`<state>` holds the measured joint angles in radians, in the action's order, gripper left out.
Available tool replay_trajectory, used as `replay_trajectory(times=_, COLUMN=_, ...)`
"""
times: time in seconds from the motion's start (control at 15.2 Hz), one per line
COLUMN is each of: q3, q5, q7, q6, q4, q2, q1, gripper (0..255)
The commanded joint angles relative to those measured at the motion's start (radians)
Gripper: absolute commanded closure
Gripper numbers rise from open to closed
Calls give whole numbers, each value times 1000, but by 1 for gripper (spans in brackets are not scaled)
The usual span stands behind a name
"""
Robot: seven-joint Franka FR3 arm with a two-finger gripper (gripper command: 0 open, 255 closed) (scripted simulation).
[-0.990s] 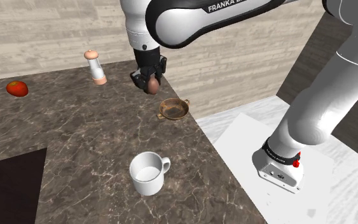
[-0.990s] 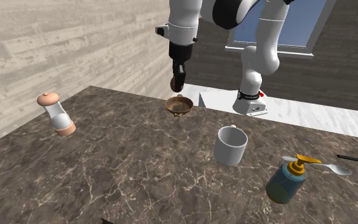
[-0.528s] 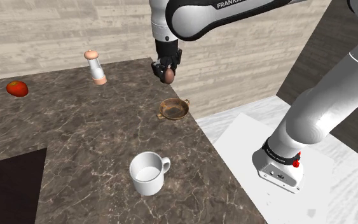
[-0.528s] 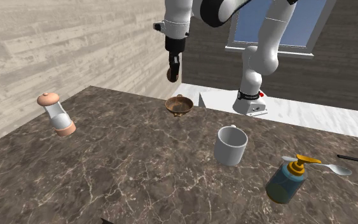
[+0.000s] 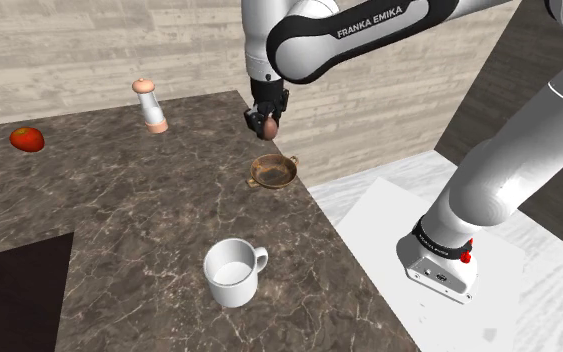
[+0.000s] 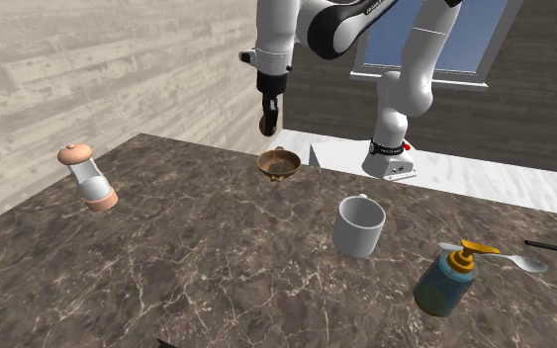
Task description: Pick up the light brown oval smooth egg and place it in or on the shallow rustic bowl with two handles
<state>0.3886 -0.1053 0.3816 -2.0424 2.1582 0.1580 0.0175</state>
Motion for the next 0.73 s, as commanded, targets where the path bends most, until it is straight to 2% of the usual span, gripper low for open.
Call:
replay_trajectory(times=0.0, q3=2, q5=-4, q7=6, q6=-25, q4=18, q2=-7, q1=0, gripper=255)
replay_trajectory(times=0.33, q3=6, q5=-19, q7=24, q6=-90, q4=62, q2=-32, q1=1, gripper=255)
replay_trajectory(times=0.66, q3=6, q5=-19, q7=24, q6=-90, q4=62, q2=-32, q1=1, gripper=255)
